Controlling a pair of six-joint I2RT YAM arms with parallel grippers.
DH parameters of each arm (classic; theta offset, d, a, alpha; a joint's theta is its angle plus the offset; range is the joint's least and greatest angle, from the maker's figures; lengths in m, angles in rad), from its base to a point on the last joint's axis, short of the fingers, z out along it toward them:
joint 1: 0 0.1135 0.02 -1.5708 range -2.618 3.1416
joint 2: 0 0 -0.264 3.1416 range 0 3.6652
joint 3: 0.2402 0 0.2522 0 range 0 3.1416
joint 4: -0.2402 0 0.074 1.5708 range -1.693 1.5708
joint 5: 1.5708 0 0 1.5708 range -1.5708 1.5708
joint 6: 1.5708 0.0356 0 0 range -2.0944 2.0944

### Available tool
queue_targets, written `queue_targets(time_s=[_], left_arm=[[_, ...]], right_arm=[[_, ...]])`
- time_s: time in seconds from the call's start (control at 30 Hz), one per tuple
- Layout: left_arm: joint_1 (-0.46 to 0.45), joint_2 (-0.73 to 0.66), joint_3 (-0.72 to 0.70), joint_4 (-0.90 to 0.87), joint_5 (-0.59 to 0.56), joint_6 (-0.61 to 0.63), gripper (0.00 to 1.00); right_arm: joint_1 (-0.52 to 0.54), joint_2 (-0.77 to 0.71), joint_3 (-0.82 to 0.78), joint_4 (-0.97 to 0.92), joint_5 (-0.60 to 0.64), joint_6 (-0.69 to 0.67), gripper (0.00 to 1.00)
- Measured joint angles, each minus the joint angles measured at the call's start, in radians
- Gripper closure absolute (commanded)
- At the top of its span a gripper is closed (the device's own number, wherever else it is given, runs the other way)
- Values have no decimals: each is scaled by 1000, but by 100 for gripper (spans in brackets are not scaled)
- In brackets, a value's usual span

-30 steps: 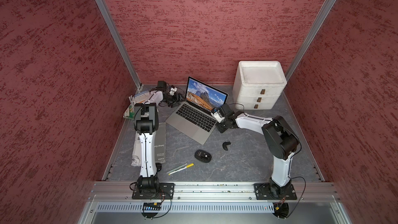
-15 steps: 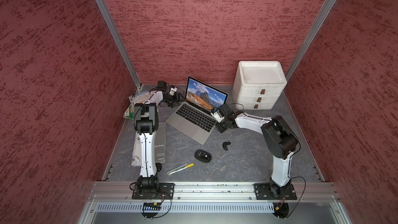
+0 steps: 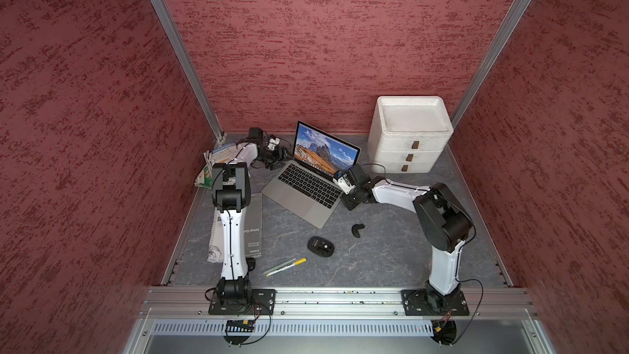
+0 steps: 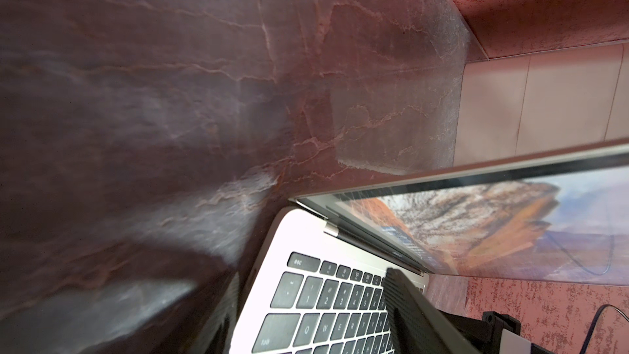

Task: Insert the wireless mouse receiver into the laptop
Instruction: Insert the USB plug into the USB port.

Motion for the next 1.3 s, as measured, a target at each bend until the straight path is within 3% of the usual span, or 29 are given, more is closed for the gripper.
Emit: queue_targets(time_s=[0.2,0.87,1.3], left_arm=[[2,5,5,-2,10,0,27],[5,7,6,-4,18,8,28],[8,48,71,-51,46,34,30]], right_arm=[[-1,-26,-58,77,-15,-21,100],[-13,-18,-42,62,-26,-23,100],[-55,21,52,-10,-39,-74,100]])
